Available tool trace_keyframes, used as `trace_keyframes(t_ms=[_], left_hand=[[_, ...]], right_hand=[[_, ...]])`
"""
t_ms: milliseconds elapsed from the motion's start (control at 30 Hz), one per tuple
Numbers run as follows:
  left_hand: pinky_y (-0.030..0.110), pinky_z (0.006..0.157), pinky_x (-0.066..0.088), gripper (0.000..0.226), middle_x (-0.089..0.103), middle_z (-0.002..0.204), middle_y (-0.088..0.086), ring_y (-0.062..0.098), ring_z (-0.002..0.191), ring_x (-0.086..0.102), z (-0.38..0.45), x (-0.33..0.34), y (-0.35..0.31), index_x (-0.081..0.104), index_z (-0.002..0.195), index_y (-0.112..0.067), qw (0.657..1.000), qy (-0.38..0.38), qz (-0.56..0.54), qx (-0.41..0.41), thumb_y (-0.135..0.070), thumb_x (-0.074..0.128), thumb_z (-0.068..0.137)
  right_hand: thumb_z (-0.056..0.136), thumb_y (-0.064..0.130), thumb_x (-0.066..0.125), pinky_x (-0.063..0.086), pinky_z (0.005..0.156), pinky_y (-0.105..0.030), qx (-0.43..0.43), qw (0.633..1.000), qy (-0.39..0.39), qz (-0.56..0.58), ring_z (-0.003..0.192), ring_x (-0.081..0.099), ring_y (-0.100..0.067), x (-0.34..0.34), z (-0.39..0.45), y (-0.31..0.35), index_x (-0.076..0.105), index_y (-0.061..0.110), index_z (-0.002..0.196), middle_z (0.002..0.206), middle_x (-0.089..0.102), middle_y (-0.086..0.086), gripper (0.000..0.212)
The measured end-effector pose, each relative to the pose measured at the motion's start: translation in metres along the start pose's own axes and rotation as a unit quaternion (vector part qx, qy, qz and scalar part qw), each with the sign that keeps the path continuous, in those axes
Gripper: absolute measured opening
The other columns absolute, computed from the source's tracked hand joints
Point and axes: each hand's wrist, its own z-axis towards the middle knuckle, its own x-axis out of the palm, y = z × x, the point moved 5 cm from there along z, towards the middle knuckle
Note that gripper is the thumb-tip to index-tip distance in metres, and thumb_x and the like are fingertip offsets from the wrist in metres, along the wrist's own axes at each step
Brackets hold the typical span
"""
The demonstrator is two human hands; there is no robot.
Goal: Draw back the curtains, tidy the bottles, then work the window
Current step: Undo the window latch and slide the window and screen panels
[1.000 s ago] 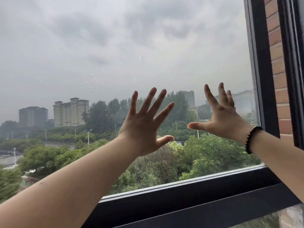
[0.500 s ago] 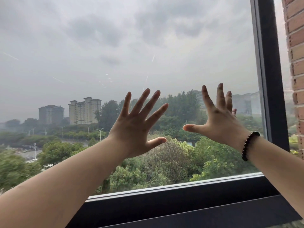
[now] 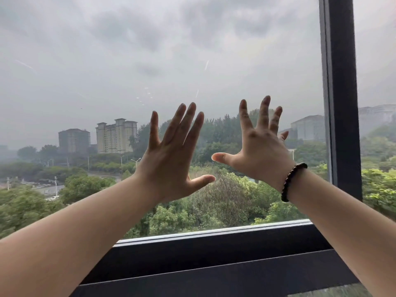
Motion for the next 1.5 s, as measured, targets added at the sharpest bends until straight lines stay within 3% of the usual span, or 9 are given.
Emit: trace_keyframes(t_ms=[233,333,467,600,867,1067,1233,1367,1500], left_hand=[[0.067,0.114,-0.006,0.121,-0.026,0.161,0.006,0.022,0.149,-0.022,-0.011,0.009,0.014,-0.015,0.155,-0.013,0.999,0.044,0.012,-0.008,-0.092,0.025,0.072],[0.067,0.115,-0.002,0.118,-0.023,0.162,0.001,0.019,0.15,-0.018,-0.023,0.009,0.034,-0.013,0.156,-0.019,0.999,0.047,0.026,-0.006,-0.094,0.02,0.072],[0.064,0.117,0.002,0.116,-0.017,0.164,-0.002,0.017,0.151,-0.011,-0.038,0.007,0.055,-0.008,0.157,-0.022,0.998,0.051,0.029,-0.002,-0.095,0.022,0.072],[0.06,0.119,-0.001,0.115,-0.02,0.163,-0.003,0.016,0.151,-0.013,-0.05,0.005,0.072,-0.012,0.156,-0.024,0.998,0.052,0.031,-0.001,-0.095,0.022,0.072],[0.058,0.119,-0.003,0.113,-0.025,0.162,-0.002,0.017,0.15,-0.017,-0.076,-0.002,0.108,-0.018,0.155,-0.023,0.994,0.072,0.075,-0.021,-0.095,0.015,0.074],[0.059,0.116,-0.014,0.124,-0.032,0.159,0.002,0.02,0.148,-0.025,-0.089,-0.005,0.116,-0.016,0.155,-0.015,0.994,0.081,0.036,-0.069,-0.093,0.028,0.068],[0.06,0.115,-0.016,0.128,-0.036,0.157,0.005,0.024,0.146,-0.03,-0.078,-0.005,0.092,-0.018,0.154,-0.017,0.996,0.06,-0.01,-0.059,-0.09,0.043,0.068],[0.063,0.116,-0.009,0.123,-0.032,0.159,0.004,0.023,0.147,-0.027,-0.065,-0.001,0.077,-0.015,0.155,-0.019,0.998,0.049,-0.016,-0.036,-0.093,0.034,0.07],[0.062,0.116,-0.011,0.123,-0.039,0.156,0.002,0.023,0.144,-0.034,-0.065,0.008,0.082,-0.029,0.149,-0.022,0.997,0.066,0.008,-0.039,-0.097,0.021,0.066]], right_hand=[[0.067,0.082,0.05,0.014,0.108,-0.069,-0.01,1.0,-0.023,-0.011,0.138,-0.025,-0.045,0.01,-0.003,0.038,-0.025,0.028,0.146,0.15,-0.036,-0.016,0.121],[0.069,0.084,0.043,0.013,0.108,-0.069,-0.028,0.999,-0.027,-0.017,0.138,-0.025,-0.045,0.015,-0.007,0.051,-0.023,0.028,0.147,0.15,-0.036,-0.015,0.116],[0.072,0.078,0.049,0.009,0.11,-0.067,-0.068,0.996,-0.051,0.032,0.138,-0.032,-0.034,0.014,-0.015,0.063,-0.016,0.028,0.149,0.15,-0.038,-0.009,0.113],[0.07,0.077,0.053,0.0,0.111,-0.066,-0.093,0.99,-0.102,-0.004,0.138,-0.032,-0.034,0.004,-0.016,0.064,-0.012,0.026,0.151,0.151,-0.037,-0.011,0.115],[0.068,0.078,0.051,-0.003,0.114,-0.06,-0.114,0.991,-0.063,-0.023,0.14,-0.03,-0.028,0.005,0.001,0.053,-0.016,0.03,0.149,0.151,-0.037,-0.004,0.115],[0.075,0.074,0.051,-0.009,0.113,-0.059,-0.13,0.988,-0.077,-0.04,0.139,-0.029,-0.034,0.021,0.005,0.079,-0.014,0.026,0.15,0.152,-0.034,-0.01,0.11],[0.075,0.074,0.05,-0.005,0.113,-0.062,-0.13,0.987,-0.088,-0.041,0.139,-0.029,-0.037,0.027,0.004,0.102,-0.013,0.024,0.15,0.152,-0.033,-0.013,0.11],[0.075,0.071,0.054,-0.005,0.113,-0.062,-0.135,0.986,-0.096,-0.018,0.14,-0.028,-0.036,0.031,0.003,0.118,-0.009,0.024,0.151,0.154,-0.03,-0.012,0.11],[0.074,0.068,0.058,-0.008,0.112,-0.061,-0.143,0.984,-0.101,0.01,0.14,-0.03,-0.034,0.036,0.005,0.133,-0.007,0.024,0.152,0.154,-0.029,-0.011,0.111]])
